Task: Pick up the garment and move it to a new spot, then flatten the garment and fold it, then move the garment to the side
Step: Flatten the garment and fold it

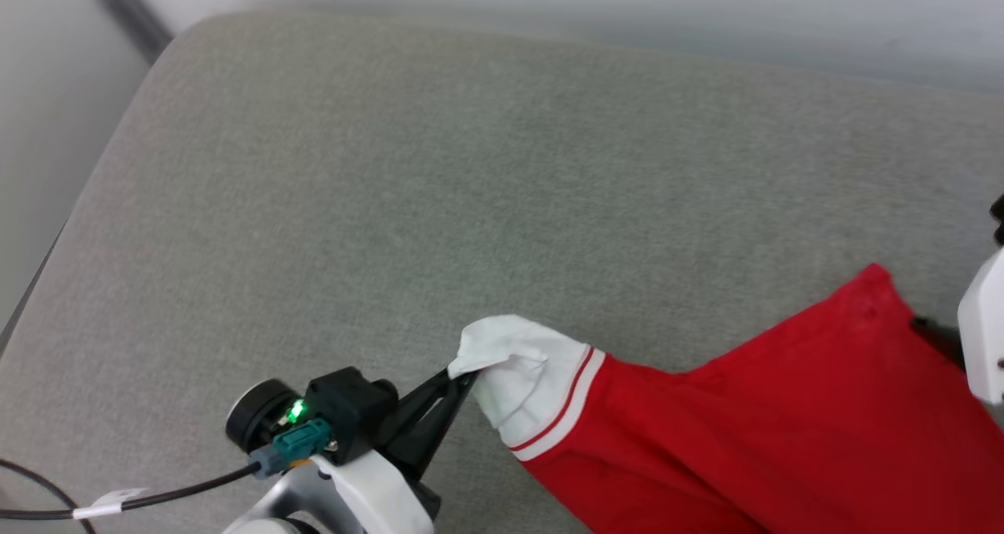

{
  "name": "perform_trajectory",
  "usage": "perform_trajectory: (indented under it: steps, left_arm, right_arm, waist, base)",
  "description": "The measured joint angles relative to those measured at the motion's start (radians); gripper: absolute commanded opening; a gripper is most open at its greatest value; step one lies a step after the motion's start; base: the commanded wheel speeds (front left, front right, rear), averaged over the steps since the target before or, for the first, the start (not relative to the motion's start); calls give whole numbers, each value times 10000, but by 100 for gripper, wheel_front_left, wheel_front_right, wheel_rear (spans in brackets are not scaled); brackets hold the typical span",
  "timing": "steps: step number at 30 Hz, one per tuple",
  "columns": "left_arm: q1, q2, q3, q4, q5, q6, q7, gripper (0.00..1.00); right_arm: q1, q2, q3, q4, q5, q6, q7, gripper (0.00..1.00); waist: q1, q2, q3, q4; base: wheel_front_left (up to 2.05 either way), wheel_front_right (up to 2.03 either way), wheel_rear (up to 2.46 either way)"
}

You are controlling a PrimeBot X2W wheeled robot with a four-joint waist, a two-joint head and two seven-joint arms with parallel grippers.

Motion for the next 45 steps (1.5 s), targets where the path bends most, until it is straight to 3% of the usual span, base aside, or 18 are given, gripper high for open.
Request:
perform_trajectory:
  steps: [10,20,21,22,33,45]
  left_arm:
    - [-708,-673,-428,113,334,-345,-29,0]
    - [-898,-938,-504,495,332,-504,-236,0]
    - [-905,-941,-502,535,330,-504,-240,0]
    - [-905,-940,-499,575,322,-504,-242,0]
    - [-900,-550,-238,619,217,-347,-228,0]
    - [-1704,713,746,-25,305,-61,454,0]
  right_arm:
    - [-1095,-372,606,1808,-658,0,759,100]
    - [-1178,-640,828,2036,-736,0,1181,100]
    - [-1177,-640,853,2056,-738,0,1147,47]
    - [-1177,-621,849,2111,-738,0,1028,0]
    - [-1424,-324,918,2681,-276,0,-989,0]
    - [-2139,-755,1206,1601,721,0,-3432,0]
  waist:
    - [1,0,1091,1163]
    - [-3,0,1540,1611]
    - [-3,0,1528,1601]
    - [-3,0,1504,1583]
    - [0,0,638,1031]
    - [-1,0,-1148,-196]
  base:
    - [0,0,0]
    - [0,0,0]
    - [0,0,0]
    - [0,0,0]
    - [0,0,0]
    - [0,0,0]
